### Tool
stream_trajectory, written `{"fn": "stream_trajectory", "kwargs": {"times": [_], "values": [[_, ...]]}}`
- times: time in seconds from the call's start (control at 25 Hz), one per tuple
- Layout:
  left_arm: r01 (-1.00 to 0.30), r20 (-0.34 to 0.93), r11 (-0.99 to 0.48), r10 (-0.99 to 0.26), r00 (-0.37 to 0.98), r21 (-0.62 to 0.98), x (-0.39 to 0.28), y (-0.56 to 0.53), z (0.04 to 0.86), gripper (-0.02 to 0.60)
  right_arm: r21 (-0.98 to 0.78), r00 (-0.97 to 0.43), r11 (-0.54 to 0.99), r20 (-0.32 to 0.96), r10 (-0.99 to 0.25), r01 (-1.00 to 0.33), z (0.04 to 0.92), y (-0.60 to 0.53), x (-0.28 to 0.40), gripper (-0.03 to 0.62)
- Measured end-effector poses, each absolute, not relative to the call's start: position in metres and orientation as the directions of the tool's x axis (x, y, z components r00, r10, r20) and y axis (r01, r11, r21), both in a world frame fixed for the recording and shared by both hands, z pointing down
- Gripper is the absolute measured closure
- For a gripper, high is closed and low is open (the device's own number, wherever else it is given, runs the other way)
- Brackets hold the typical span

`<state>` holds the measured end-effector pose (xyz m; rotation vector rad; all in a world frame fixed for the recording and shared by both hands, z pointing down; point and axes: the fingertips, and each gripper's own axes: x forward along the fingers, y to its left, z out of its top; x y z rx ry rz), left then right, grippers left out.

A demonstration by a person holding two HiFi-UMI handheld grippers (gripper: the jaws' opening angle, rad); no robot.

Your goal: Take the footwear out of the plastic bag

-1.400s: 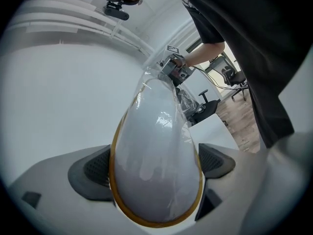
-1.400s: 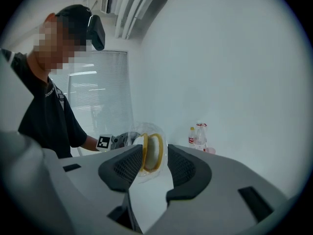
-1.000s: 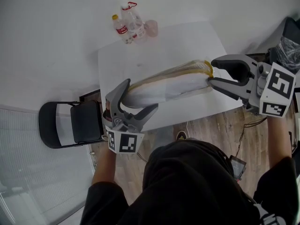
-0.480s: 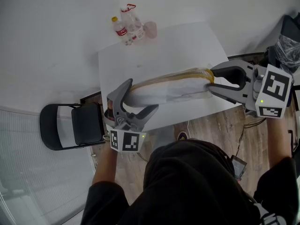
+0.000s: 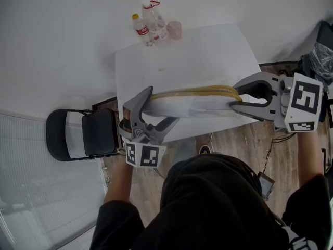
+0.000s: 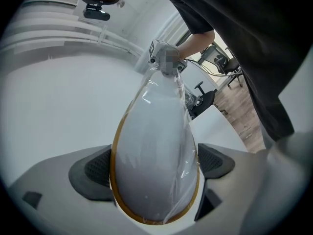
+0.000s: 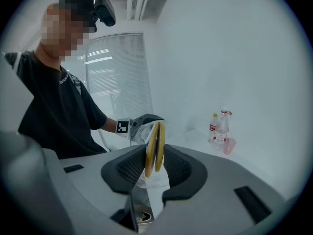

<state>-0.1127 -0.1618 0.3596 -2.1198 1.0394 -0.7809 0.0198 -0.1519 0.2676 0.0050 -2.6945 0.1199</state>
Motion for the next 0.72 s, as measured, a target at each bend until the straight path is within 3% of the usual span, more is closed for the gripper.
{"fn": "stream_trajectory", "kwargs": {"times": [0.24,0.44,0.72], "values": [[-0.421,0.219,-0.478,-0.819,0.53,-0.77,-0.113,-0.154,0.359,0.026,0.062,-0.847,0.994,0.52,-0.113,-0.094,0.28,-0.165,0.016,0.471],[-0.407,0.219,-0.491,-0.802,0.555,-0.77,-0.116,-0.155,0.357,0.029,-0.015,-0.873,0.999,0.487,-0.022,-0.034,0.276,-0.153,0.005,0.471],[-0.372,0.221,-0.491,-0.789,0.574,-0.788,-0.106,-0.154,0.352,0.031,0.007,-0.851,1.0,0.525,-0.02,-0.02,0.29,-0.147,-0.013,0.473]]}}
